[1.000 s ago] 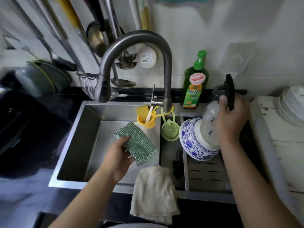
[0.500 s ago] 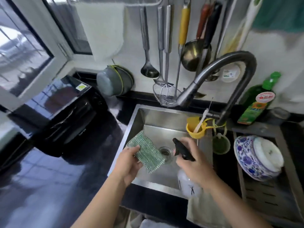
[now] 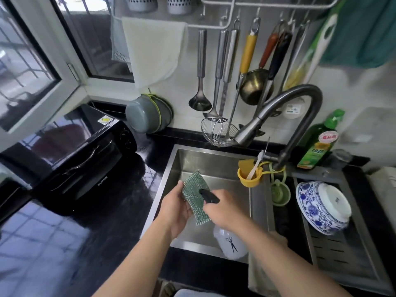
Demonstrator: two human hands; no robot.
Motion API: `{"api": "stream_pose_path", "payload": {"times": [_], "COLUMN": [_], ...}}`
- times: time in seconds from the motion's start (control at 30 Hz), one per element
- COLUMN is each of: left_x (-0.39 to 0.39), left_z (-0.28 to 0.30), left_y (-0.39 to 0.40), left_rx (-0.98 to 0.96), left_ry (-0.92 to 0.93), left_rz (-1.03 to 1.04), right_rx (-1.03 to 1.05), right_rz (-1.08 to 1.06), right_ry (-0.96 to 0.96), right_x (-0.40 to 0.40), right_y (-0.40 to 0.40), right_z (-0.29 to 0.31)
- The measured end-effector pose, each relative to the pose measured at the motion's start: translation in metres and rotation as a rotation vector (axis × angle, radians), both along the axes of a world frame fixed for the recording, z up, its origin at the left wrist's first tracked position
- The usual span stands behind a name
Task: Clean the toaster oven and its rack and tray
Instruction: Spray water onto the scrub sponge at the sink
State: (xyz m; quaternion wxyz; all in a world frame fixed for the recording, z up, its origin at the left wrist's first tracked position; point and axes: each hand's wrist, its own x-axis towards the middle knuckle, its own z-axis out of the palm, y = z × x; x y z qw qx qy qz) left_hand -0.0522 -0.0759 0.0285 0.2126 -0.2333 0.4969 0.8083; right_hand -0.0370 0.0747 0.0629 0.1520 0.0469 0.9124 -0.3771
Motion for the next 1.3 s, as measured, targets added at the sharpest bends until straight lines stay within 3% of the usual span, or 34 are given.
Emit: {"api": "stream_pose_path", "payload": {"times": [0.63,0.87,1.03,1.17,1.3], "left_x": [-0.02,-0.026,-0.031,-0.034,-0.035], "left_z": [0.006,0.01,0.0,-0.004,-0.016], "left_y": [0.006,0.01,0.004,0.003,-0.009], "left_rx": [0.125,0.146,0.103,-0.169,-0.676], "left_ry": [0.027,0.034,0.066,0.074,0.17], "left_rz": [0.1,0.145,0.109,0.093,-0.303], "right_rx": [0.11,0.068,-0.15,-0.228,-0.26], "right_rz": [-0.025,-0.044,-0.178,-0.264,-0.3], "right_ry": [0.005,0.029,-0.033,-0.052,-0.059], "right_x": [0.023,0.03,0.034,0.037,0.038], "right_y": [0.021,0.029,0.043,0.058,0.068], "right_z": [0.006,0.002,-0.004,-0.009,-0.011]}}
